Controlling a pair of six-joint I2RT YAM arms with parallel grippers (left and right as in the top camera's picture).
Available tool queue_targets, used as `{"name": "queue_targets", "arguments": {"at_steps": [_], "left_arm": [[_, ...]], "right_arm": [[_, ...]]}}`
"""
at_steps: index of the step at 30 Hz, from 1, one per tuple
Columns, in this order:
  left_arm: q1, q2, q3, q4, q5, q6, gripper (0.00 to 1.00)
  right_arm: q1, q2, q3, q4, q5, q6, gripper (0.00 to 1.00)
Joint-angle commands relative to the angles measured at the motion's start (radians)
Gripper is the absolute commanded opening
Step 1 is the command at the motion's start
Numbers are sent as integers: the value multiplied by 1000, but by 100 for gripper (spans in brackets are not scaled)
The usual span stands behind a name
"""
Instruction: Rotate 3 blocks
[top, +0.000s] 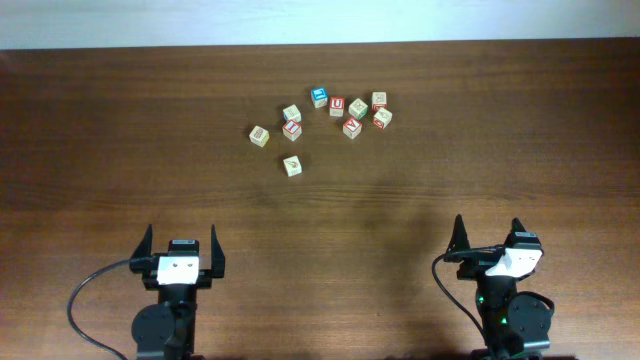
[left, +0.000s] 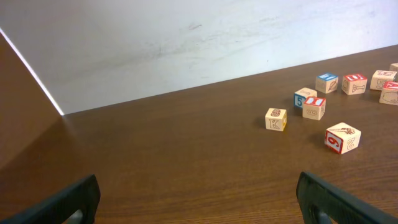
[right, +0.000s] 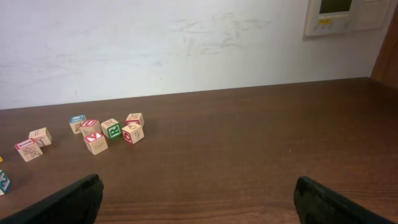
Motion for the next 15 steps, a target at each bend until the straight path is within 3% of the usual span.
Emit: {"name": "queue_targets", "arguments": {"at_steps": [1,15], "left_arm": [[-4,-8,-5,-1,8,16,99],[-4,-8,-5,60,8,16,99]], "right_arm": [[-7,-7,-9,-3,-2,-7,98],[-8,-7,-9,47,-1,-8,98]]}}
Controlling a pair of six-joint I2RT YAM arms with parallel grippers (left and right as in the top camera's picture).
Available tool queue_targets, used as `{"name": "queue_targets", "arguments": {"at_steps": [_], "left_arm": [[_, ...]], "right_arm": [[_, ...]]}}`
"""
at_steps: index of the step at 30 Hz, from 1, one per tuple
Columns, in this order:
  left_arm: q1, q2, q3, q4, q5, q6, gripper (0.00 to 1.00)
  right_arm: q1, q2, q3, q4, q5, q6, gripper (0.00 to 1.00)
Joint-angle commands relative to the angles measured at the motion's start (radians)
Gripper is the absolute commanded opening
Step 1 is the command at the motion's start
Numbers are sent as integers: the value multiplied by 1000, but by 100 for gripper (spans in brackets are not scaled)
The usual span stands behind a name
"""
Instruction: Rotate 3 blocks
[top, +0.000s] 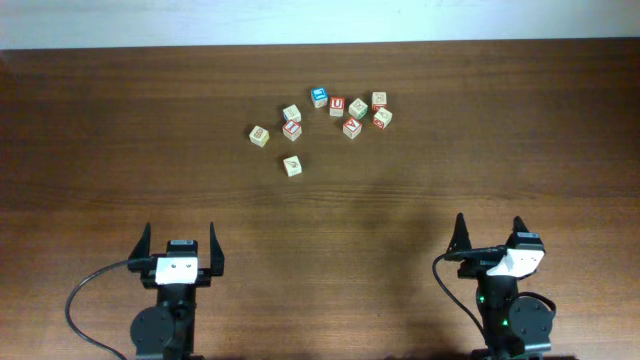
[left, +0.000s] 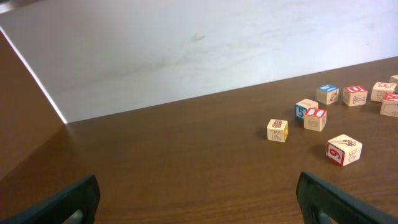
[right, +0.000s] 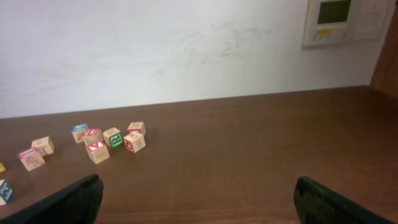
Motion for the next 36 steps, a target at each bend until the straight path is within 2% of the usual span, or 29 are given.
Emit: {"name": "queue_targets", "arguments": {"at_steps": [1,18,20,23,26,29,31,36], "left_arm": [[-4,-8,-3,29,8,16,99],[-4,-6,54,26,8,-41,99],[-4,47,119,7,8,-78,99],[-4,241,269,-25,8,-77,99],[-4,457,437,-40,20,-77,99],[-4,694,655,-181,92,-77,99],[-4,857,818,-270,122,-78,99],[-4,1206,1202,-543,147,-77,99]], "right_arm": [[-8,-7,-8,13,-2,-8,98],[-8,-7,46,61,-2,-42,98],[-8,-2,91,61,-2,-93,98],[-8,76,158,62,-29,-93,98],[-8,205,275,53,-84,-92,98],[-8,393,468,-45,-84,-73,98],[-7,581,664,-172,-124,-51,98],[-8,1106,1171,-499,-368,-51,98]]}}
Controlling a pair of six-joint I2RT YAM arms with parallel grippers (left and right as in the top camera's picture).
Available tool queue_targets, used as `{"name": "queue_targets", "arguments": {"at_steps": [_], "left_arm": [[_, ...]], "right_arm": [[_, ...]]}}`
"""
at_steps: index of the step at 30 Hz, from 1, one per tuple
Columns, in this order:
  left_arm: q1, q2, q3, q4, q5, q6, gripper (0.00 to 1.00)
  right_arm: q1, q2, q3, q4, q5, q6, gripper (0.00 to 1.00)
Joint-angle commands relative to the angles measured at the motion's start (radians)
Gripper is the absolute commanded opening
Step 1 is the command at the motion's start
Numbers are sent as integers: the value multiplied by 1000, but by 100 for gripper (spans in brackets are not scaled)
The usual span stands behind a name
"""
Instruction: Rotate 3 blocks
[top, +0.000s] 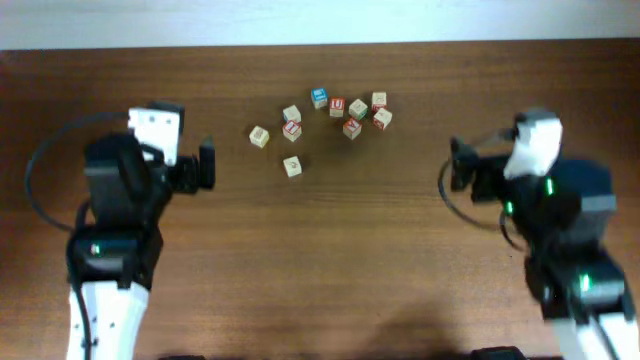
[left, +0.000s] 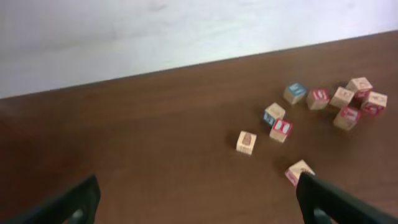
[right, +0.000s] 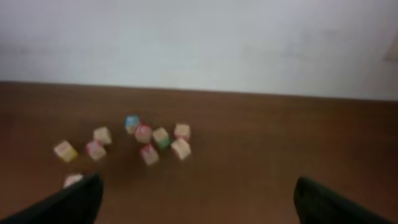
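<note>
Several small wooden picture blocks lie in a loose cluster (top: 340, 112) at the table's far middle. A single block (top: 259, 136) sits at its left and another block (top: 292, 167) lies nearest the front. My left gripper (top: 203, 165) hangs open and empty above the table, left of the blocks. In the left wrist view the near block (left: 298, 171) shows just above the right fingertip (left: 329, 199). My right gripper (top: 457, 172) is open and empty to the right of the cluster. The right wrist view is blurred, with the blocks (right: 155, 137) ahead.
The brown wooden table (top: 330, 260) ends at a white wall (left: 186, 31) behind the blocks. Both arms' bodies and cables stand over the left (top: 115, 230) and right (top: 565, 240) parts of the table.
Both arms have risen from low at the table's front edge and come forward toward the blocks. Both wrist views now look down on them from higher. The blocks have not moved.
Both grippers sat open and low at the front edge, far from the blocks. Then the wrist views had lifted slightly. Now both arms are raised and flank the cluster from left and right, still open and empty.
</note>
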Motion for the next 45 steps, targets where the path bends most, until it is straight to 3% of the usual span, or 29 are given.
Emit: {"name": "queue_targets", "arguments": {"at_steps": [1,4,7,12,13,16,22,26,31,34,36,39,41,44,45], "left_arm": [[-4,194,244,-185,26,-9,99],[-4,359,422,-319,25,-9,99],[-4,387,425,-307,25,-9,99],[-4,389,425,-331,25,-9,99],[-4,389,425,-331,25,-9,99],[-4,389,425,-331,25,-9,99],[-4,389,425,-331,25,-9,99],[-4,389,425,-331,25,-9,99],[-4,389,425,-331,25,-9,99],[-4,389,425,-331,25,-9,99],[-4,389,425,-331,25,-9,99],[-4,389,425,-331,25,-9,99],[-4,389,425,-331,25,-9,99],[-4,389,425,-331,25,-9,99],[-4,389,425,-331,25,-9,99]], "right_arm": [[-6,253,246,-137,-190,11,98],[1,611,555,-246,-393,12,98],[67,922,848,-357,-402,12,98],[186,1150,901,-305,-400,26,98],[208,1188,901,-294,-344,72,98],[247,1257,901,-310,45,533,98],[329,1350,900,-253,252,776,79],[341,1404,900,-196,253,799,71],[341,1428,901,-209,234,782,44],[340,1424,901,-274,218,647,25],[340,1417,901,-360,217,562,25],[339,1406,934,-637,146,421,27],[340,1406,931,-809,142,404,27],[341,1406,931,-909,142,385,27],[341,1406,931,-910,142,385,33]]}}
